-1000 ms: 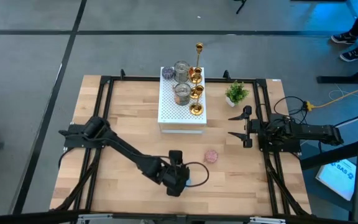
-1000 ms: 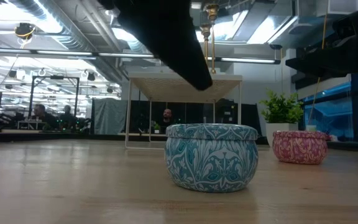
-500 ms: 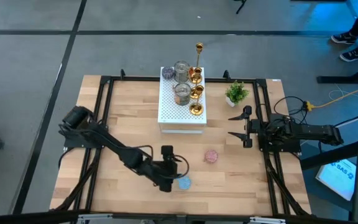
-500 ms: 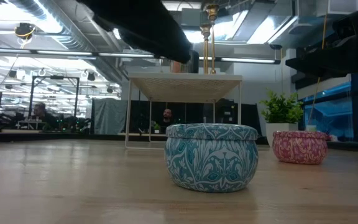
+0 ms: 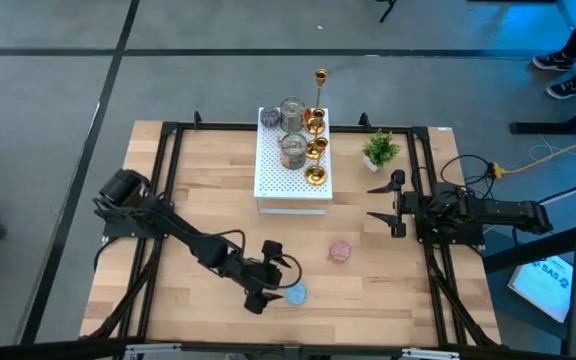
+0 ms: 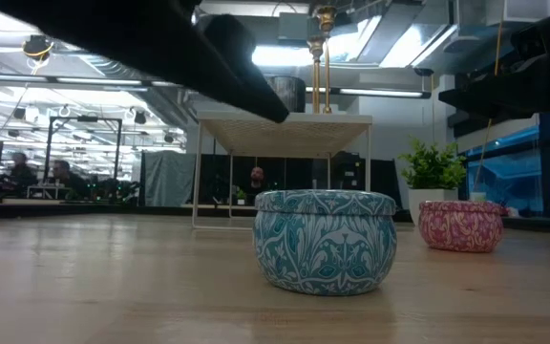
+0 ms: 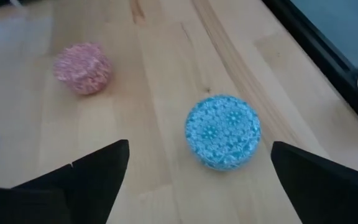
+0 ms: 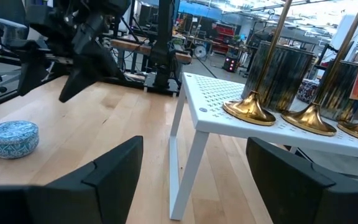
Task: Pick & Place candle stick holders
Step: Put the blue patterned scented candle on the shelf
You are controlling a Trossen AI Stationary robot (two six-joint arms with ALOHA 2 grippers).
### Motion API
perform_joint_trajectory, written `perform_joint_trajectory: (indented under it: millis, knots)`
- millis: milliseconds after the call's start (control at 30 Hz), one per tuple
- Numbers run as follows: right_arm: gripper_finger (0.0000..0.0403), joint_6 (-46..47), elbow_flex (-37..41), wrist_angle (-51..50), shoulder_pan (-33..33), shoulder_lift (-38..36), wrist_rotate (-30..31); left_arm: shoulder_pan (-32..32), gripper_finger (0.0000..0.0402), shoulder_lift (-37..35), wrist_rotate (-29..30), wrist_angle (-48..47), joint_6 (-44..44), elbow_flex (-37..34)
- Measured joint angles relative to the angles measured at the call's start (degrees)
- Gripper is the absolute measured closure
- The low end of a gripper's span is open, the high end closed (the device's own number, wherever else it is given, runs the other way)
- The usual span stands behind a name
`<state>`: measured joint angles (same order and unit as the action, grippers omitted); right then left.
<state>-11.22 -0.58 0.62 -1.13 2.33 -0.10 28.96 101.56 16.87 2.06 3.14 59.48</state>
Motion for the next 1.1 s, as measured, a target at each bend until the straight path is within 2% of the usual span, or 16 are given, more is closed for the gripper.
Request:
perform_joint_trajectory:
  millis: [200, 400, 600, 700, 833, 967, 1100]
  knots:
    - [0.0111, 0.01, 0.0, 0.0, -0.02, 0.0, 0.0, 0.35, 0.0003, 0.72, -1.36, -0.45, -0.1, -0.02]
    - [0.0111, 0.02, 0.0, 0.0, -0.02, 0.0, 0.0, 1.58, 0.0002, 0.72, -1.03, -0.2, -4.45, -0.02]
    - [0.0111, 0.0, 0.0, 0.0, -0.01, 0.0, 0.0, 1.44, 0.0002, 0.75, -1.18, -1.83, -3.31, -0.02]
    - [0.0112, 0.0, 0.0, 0.0, 0.0, 0.0, 0.0, 1.37, 0.0002, 2.05, -3.64, -0.88, -2.98, 0.0]
    - [0.0112, 0.0, 0.0, 0.0, 0.0, 0.0, 0.0, 0.28, 0.0002, 5.18, -9.15, 6.12, -5.65, 0.0]
    - [0.0112, 0.01, 0.0, 0.0, 0.0, 0.0, 0.0, -2.7, 0.0002, 7.41, -10.0, 8.3, 0.0, 0.0]
    - [0.0112, 0.0, 0.0, -0.02, 0.0, 0.0, 0.0, -5.5, 0.0002, 8.32, -12.44, 9.11, 1.22, 0.0]
